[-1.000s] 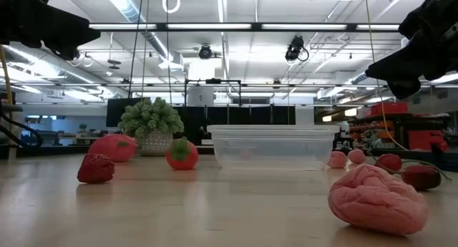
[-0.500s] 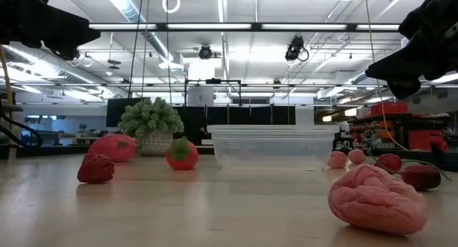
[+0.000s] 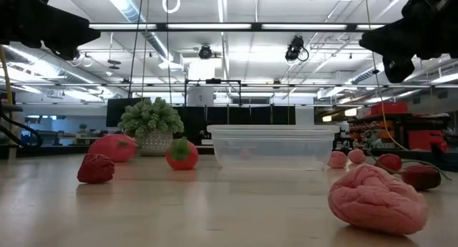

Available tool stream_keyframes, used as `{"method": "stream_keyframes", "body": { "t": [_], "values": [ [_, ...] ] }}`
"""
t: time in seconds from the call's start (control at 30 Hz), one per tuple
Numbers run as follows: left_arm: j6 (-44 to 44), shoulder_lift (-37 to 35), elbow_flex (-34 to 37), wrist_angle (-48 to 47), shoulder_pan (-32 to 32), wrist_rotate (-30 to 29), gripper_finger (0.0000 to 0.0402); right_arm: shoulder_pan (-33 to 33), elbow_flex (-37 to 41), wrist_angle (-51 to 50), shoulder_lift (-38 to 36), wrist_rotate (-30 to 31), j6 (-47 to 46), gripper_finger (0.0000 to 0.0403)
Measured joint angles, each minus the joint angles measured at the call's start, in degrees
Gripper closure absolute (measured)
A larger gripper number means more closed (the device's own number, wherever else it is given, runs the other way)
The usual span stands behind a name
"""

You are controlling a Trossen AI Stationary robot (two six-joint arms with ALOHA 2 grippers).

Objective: Pick and placing Produce into tupperware
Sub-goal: Put the red dragon fruit into the transparent bin

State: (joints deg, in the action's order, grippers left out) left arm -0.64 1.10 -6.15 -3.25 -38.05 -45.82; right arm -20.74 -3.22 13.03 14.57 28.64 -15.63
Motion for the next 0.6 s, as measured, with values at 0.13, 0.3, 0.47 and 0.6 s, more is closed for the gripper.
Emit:
{"method": "stream_keyframes", "body": {
  "t": [0.13, 0.3, 0.47, 0.6],
  "values": [
    [0.0, 0.0, 0.0, 0.0, 0.0, 0.0, 0.0230, 0.0, 0.0, -0.7, 0.6, 0.0, 1.6, 0.0336],
    [-0.8, 0.0, 0.0, 0.1, 0.0, 0.0, 0.0230, 0.0, 0.0, -0.8, 3.5, 0.0, -1.9, 0.0338],
    [-7.6, 0.0, 0.0, 1.4, 0.0, 0.0, 0.0230, 0.0, 0.0, -0.8, 7.2, 0.0, -3.8, 0.0339],
    [-10.5, 0.0, 0.0, 2.9, 0.0, 0.0, 0.0230, 0.0, 0.0, -0.8, 9.3, 1.8, -0.6, 0.0341]
  ]
}}
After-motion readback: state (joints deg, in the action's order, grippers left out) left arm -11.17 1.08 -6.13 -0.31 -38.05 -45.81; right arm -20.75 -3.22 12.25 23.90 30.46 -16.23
